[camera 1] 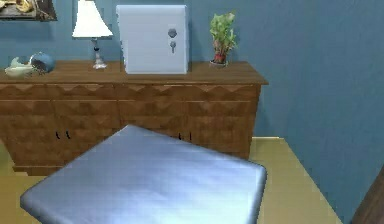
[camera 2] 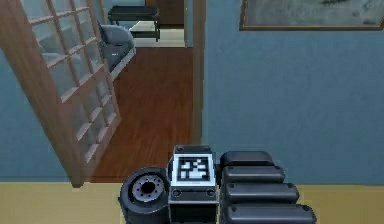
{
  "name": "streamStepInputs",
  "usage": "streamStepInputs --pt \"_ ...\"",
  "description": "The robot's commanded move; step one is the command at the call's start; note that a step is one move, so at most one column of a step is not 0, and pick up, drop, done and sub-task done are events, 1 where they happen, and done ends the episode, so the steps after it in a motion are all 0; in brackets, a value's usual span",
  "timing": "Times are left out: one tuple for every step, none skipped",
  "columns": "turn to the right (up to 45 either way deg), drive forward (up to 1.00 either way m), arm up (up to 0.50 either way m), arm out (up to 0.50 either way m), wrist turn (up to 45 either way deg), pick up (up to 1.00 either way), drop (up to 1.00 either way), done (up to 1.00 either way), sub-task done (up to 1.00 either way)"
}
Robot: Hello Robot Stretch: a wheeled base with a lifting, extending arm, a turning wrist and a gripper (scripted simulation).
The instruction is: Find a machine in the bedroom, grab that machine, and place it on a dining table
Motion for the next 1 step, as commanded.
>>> streamStepInputs --pt "0.0 0.65 0.0 0.0 0.0 0.0 0.0 0.0 0.0"
